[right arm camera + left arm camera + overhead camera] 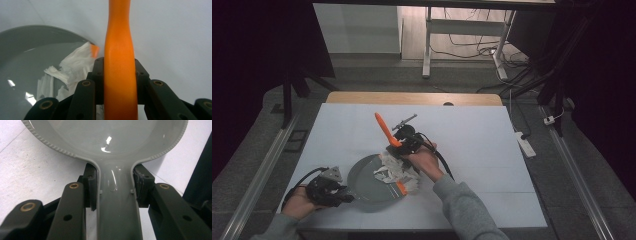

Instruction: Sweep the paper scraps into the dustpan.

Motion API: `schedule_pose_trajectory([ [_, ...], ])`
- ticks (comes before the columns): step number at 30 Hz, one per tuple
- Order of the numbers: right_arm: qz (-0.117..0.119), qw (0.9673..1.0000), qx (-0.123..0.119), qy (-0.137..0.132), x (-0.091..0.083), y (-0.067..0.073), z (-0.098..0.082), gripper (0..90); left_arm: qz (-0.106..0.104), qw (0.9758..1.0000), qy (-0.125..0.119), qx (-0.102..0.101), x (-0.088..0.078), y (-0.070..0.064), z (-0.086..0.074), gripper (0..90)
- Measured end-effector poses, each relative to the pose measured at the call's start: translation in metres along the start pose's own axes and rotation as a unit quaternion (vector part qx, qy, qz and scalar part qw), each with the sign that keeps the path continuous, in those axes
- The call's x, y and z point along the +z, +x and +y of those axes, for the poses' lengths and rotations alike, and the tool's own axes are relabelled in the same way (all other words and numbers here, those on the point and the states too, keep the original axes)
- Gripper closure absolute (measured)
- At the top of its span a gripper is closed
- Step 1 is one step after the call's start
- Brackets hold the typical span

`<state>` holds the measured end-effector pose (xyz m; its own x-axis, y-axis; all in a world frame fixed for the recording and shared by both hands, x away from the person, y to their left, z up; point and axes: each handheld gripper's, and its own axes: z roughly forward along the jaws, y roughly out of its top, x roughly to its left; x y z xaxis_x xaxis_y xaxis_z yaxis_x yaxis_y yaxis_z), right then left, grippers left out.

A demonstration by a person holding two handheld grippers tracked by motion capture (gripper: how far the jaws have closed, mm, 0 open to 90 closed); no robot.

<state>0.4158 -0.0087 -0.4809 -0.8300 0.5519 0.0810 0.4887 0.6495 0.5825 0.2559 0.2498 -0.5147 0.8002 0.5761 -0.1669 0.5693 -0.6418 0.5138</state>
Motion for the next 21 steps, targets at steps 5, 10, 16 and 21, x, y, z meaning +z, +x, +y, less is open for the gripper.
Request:
schedule_pose_trajectory([
  [5, 0.018, 0.9998, -0.012, -0.003, 0.003, 0.012, 0.001, 70.9, -0.001, 1.0000, 0.000, 0.000, 0.000, 0.000, 0.000, 61.4],
  [10, 0.036, 0.9989, -0.027, -0.012, 0.004, 0.023, 0.003, 70.9, 0.000, 1.0000, 0.000, 0.000, 0.000, 0.000, 0.000, 61.4],
  [16, 0.047, 0.9980, -0.040, -0.013, 0.004, 0.032, 0.006, 70.9, -0.001, 1.0000, 0.000, -0.001, 0.000, 0.000, 0.000, 61.5],
  [21, 0.038, 0.9976, -0.053, -0.023, 0.000, 0.035, 0.009, 70.8, 0.000, 1.0000, 0.000, -0.001, 0.000, 0.000, 0.000, 61.4],
])
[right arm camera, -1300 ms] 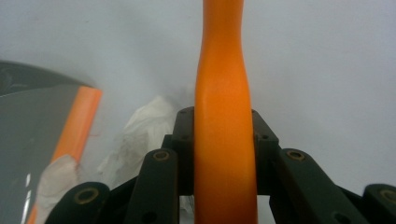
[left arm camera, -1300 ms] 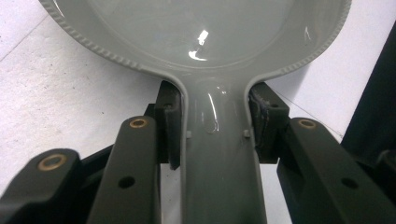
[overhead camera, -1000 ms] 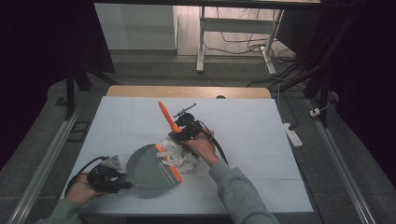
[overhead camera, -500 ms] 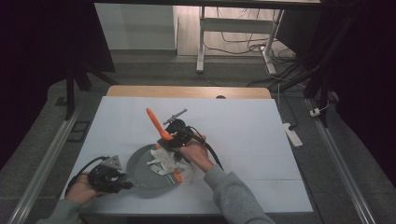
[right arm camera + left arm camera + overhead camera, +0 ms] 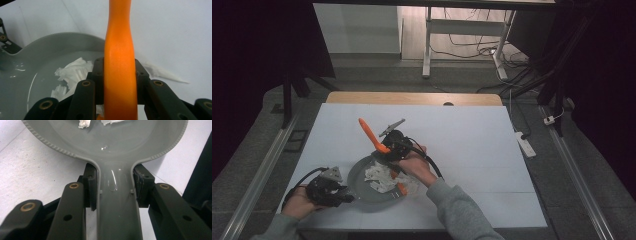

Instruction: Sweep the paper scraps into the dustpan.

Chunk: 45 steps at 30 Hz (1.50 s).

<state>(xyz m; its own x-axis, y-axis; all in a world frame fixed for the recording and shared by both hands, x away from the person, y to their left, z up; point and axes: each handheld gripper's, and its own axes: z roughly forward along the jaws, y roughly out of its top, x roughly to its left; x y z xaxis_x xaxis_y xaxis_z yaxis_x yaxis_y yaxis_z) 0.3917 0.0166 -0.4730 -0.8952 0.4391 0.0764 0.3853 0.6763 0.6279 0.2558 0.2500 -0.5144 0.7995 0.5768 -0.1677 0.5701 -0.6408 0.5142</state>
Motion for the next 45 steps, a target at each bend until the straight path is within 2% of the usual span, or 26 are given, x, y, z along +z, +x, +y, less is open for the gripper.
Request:
schedule_pose_trajectory([
  [3, -0.008, 0.9997, 0.015, -0.018, -0.010, -0.007, 0.001, 70.8, 0.000, 1.0000, 0.000, 0.000, 0.000, 0.000, 0.000, 61.4],
  [5, -0.019, 0.9993, 0.019, -0.025, -0.017, -0.013, 0.000, 70.8, 0.000, 1.0000, 0.000, 0.000, 0.000, 0.000, 0.000, 61.4],
  [10, -0.050, 0.9965, 0.048, -0.046, -0.035, -0.032, -0.005, 70.8, -0.001, 1.0000, 0.000, -0.001, 0.000, 0.000, 0.000, 61.4],
  [12, -0.068, 0.9949, 0.062, -0.044, -0.042, -0.043, -0.010, 70.8, 0.000, 1.0000, 0.000, -0.001, 0.000, 0.000, 0.000, 61.4],
  [17, -0.083, 0.9926, 0.080, -0.037, -0.047, -0.053, -0.018, 70.8, -0.001, 1.0000, 0.000, -0.002, 0.000, 0.000, 0.000, 61.4],
  [21, -0.099, 0.9914, 0.082, -0.024, -0.039, -0.066, -0.018, 70.8, 0.000, 1.0000, 0.000, -0.002, 0.000, 0.000, 0.000, 61.4],
  [23, -0.099, 0.9913, 0.085, -0.019, -0.031, -0.071, -0.015, 70.8, 0.000, 1.0000, 0.000, -0.006, 0.000, 0.000, 0.000, 61.4],
  [28, -0.108, 0.9911, 0.078, 0.005, -0.011, -0.078, -0.003, 70.8, 0.002, 0.9999, -0.001, -0.010, 0.000, 0.002, 0.000, 61.4],
  [32, -0.118, 0.9894, 0.082, 0.022, 0.003, -0.084, 0.006, 70.9, 0.001, 0.9999, -0.002, -0.012, 0.001, 0.002, -0.001, 61.4],
  [37, -0.105, 0.9898, 0.080, 0.053, 0.017, -0.082, 0.013, 71.0, 0.002, 0.9999, -0.003, -0.014, 0.001, 0.003, -0.001, 61.4],
  [40, -0.098, 0.9912, 0.063, 0.064, 0.021, -0.071, 0.016, 71.0, 0.002, 0.9999, -0.003, -0.014, 0.001, 0.002, -0.001, 61.4],
  [42, -0.095, 0.9920, 0.040, 0.073, 0.021, -0.065, 0.016, 71.0, 0.002, 0.9999, -0.003, -0.014, 0.001, 0.002, -0.001, 61.4],
  [45, -0.083, 0.9934, 0.027, 0.074, 0.020, -0.055, 0.014, 71.0, 0.002, 0.9999, -0.003, -0.015, 0.001, 0.003, -0.001, 61.4],
])
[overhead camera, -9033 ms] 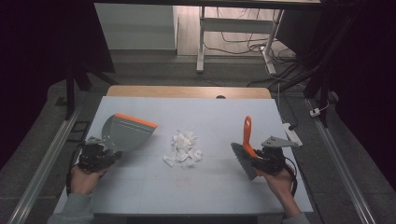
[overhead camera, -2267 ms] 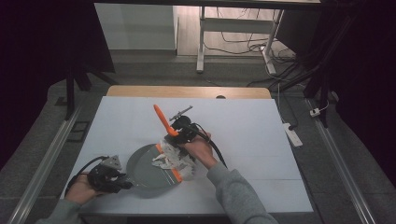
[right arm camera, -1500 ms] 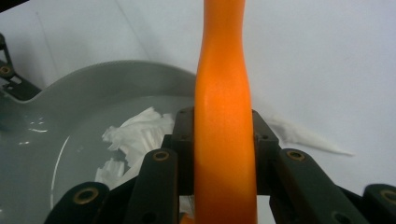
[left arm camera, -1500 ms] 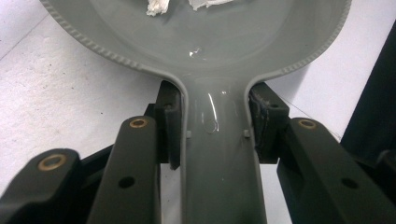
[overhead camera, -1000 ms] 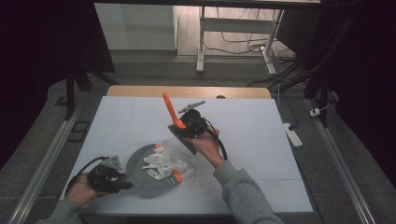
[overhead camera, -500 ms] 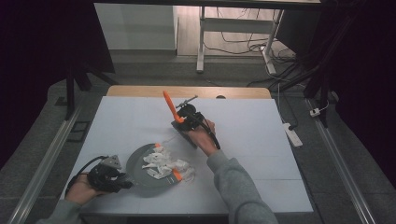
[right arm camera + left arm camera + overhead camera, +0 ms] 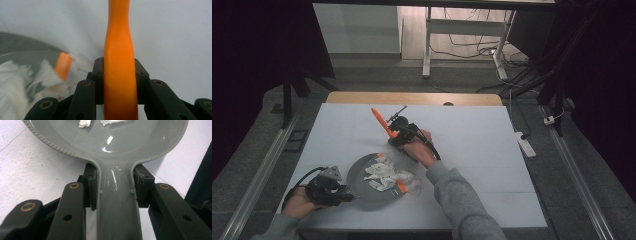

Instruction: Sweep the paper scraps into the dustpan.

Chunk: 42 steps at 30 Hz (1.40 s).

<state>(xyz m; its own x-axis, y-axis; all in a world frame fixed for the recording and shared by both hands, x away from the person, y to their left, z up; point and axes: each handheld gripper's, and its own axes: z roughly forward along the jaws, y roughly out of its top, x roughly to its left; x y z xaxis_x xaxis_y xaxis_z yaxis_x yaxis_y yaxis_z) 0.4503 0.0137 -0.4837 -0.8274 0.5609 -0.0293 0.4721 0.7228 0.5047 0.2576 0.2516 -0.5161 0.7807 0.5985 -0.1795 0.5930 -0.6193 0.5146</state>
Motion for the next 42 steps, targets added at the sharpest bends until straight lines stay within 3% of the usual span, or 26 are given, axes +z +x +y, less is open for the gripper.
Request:
schedule_pose_trajectory([
  [4, 0.016, 0.9996, -0.022, 0.000, -0.004, 0.013, -0.006, 71.0, 0.001, 1.0000, 0.000, -0.002, 0.000, 0.000, 0.000, 61.4],
  [5, 0.031, 0.9991, -0.028, 0.000, -0.006, 0.019, -0.009, 71.0, 0.001, 1.0000, 0.000, -0.002, 0.000, 0.000, 0.000, 61.4],
  [12, 0.075, 0.9957, -0.054, -0.004, -0.010, 0.038, -0.013, 70.9, 0.001, 1.0000, 0.000, -0.003, 0.001, 0.000, 0.001, 61.4],
  [17, 0.078, 0.9942, -0.069, -0.027, -0.020, 0.046, -0.013, 70.9, 0.002, 1.0000, 0.000, -0.001, 0.001, -0.001, 0.001, 61.4],
  [24, 0.058, 0.9954, -0.026, -0.072, -0.043, 0.024, -0.021, 70.9, 0.002, 1.0000, -0.001, 0.000, 0.001, -0.001, 0.001, 61.4],
  [32, 0.027, 0.9925, 0.024, -0.117, -0.070, -0.003, -0.047, 70.9, -0.002, 1.0000, 0.000, 0.003, 0.001, -0.002, 0.000, 61.4],
  [37, 0.016, 0.9911, 0.046, -0.124, -0.081, -0.013, -0.065, 70.9, -0.004, 1.0000, -0.002, 0.003, 0.000, -0.003, -0.001, 61.4],
  [42, 0.004, 0.9913, 0.064, -0.115, -0.083, -0.017, -0.082, 70.9, -0.008, 1.0000, -0.002, 0.006, 0.000, -0.004, -0.003, 61.4],
])
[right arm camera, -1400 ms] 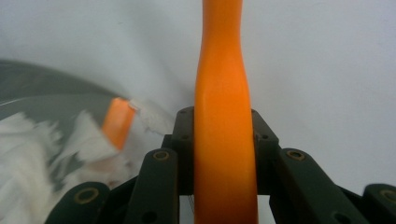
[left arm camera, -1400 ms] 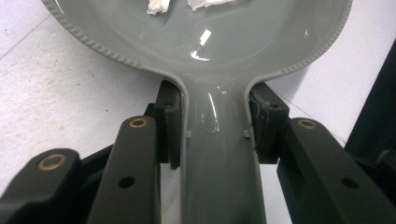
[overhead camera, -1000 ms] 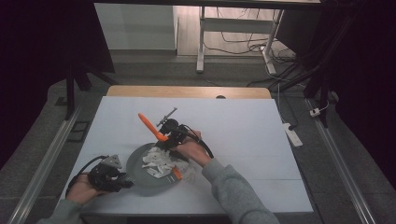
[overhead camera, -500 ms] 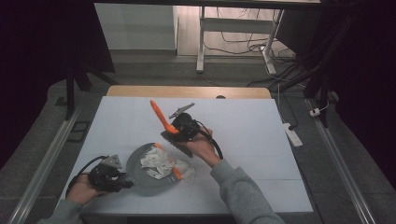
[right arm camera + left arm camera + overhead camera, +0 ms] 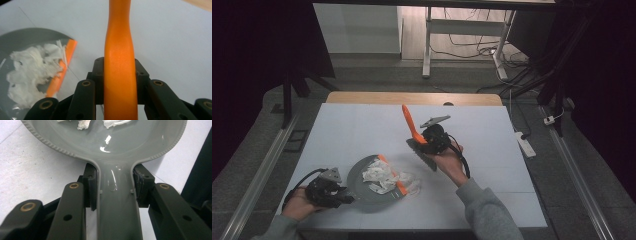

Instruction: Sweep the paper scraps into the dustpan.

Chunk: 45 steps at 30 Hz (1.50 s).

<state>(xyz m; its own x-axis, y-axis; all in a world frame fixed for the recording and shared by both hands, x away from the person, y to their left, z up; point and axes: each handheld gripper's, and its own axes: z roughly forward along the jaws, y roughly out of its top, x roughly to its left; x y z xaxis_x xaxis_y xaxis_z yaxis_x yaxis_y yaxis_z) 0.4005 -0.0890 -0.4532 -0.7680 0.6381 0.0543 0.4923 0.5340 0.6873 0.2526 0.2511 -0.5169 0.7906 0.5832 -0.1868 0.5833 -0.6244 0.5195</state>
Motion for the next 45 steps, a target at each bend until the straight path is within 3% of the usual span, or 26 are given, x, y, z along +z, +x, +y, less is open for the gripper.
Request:
schedule_pose_trajectory([
  [7, -0.011, 0.9991, 0.029, 0.028, 0.003, -0.002, -0.021, 70.8, -0.002, 1.0000, 0.004, 0.007, 0.000, -0.002, 0.000, 61.4],
  [12, -0.004, 0.9990, 0.030, 0.033, 0.008, 0.006, -0.028, 70.9, -0.002, 1.0000, 0.004, 0.008, 0.000, -0.003, 0.000, 61.4],
  [29, 0.037, 0.9986, -0.013, 0.034, 0.033, 0.058, -0.016, 70.9, -0.002, 0.9999, 0.004, 0.010, 0.004, -0.008, 0.003, 61.4],
  [38, 0.033, 0.9989, -0.005, 0.033, 0.037, 0.065, -0.013, 70.9, -0.003, 0.9999, 0.004, 0.010, 0.004, -0.009, 0.003, 61.4],
  [45, 0.050, 0.9984, 0.001, 0.027, 0.041, 0.073, -0.009, 70.9, -0.002, 0.9999, 0.005, 0.009, 0.005, -0.010, 0.004, 61.4],
])
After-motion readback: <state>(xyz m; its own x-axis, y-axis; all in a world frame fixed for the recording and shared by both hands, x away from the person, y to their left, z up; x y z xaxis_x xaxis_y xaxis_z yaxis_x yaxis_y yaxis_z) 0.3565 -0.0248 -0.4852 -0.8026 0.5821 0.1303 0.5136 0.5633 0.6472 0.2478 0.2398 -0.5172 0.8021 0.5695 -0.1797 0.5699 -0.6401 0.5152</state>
